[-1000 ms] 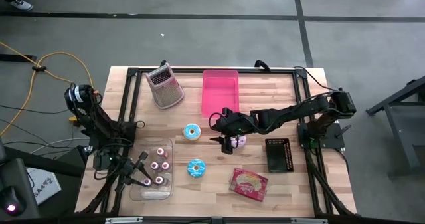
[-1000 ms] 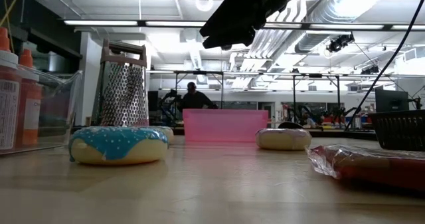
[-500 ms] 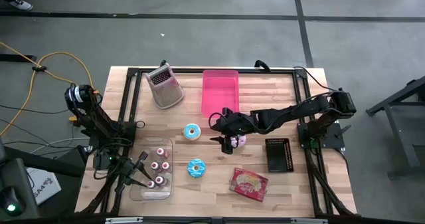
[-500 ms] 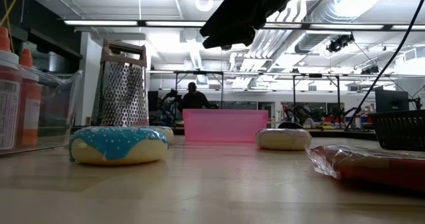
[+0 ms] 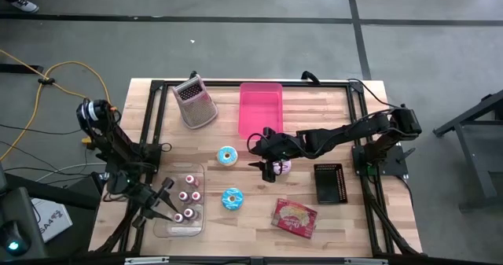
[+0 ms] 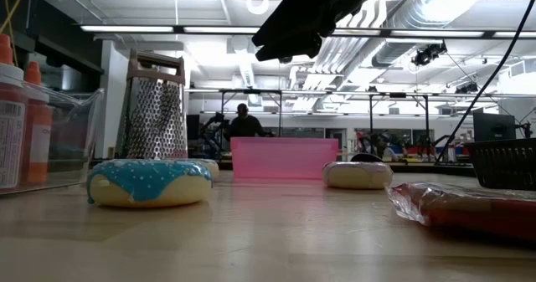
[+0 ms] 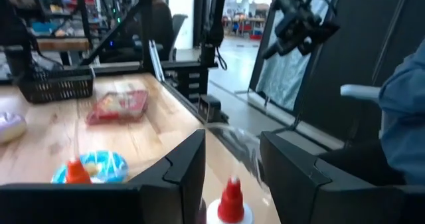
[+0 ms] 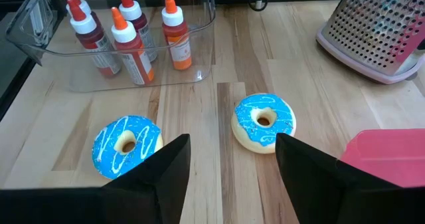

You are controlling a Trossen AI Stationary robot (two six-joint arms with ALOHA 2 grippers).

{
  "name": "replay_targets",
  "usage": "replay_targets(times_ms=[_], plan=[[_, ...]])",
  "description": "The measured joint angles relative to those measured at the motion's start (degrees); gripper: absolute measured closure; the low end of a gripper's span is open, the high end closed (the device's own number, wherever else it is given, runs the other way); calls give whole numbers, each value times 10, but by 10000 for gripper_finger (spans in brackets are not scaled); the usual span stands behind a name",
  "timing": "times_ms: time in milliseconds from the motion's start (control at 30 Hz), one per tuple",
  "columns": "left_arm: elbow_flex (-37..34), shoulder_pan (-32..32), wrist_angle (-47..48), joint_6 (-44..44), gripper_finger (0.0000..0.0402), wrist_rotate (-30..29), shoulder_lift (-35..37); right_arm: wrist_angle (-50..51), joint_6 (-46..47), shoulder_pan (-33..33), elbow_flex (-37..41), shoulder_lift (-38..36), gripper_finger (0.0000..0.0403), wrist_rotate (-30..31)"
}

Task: Pick & Place Food Item
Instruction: Put the popcorn bag into the red bin

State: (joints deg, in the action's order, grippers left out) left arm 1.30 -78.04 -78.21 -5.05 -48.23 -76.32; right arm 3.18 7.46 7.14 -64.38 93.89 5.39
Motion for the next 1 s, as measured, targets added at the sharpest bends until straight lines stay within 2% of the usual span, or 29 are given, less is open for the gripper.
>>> replay_targets(times_ms=[233,500,700,1000], plan=[[-1,0,-6,64,263,-4,40,0,0,0,0,0,195,0],[-1,14,-3,68,263,-54,49,0,0,0,0,0,195,0],[1,88,-17,97,263,-58,62,0,0,0,0,0,195,0],[7,247,-15,112,263,30,81,0,0,0,0,0,195,0]])
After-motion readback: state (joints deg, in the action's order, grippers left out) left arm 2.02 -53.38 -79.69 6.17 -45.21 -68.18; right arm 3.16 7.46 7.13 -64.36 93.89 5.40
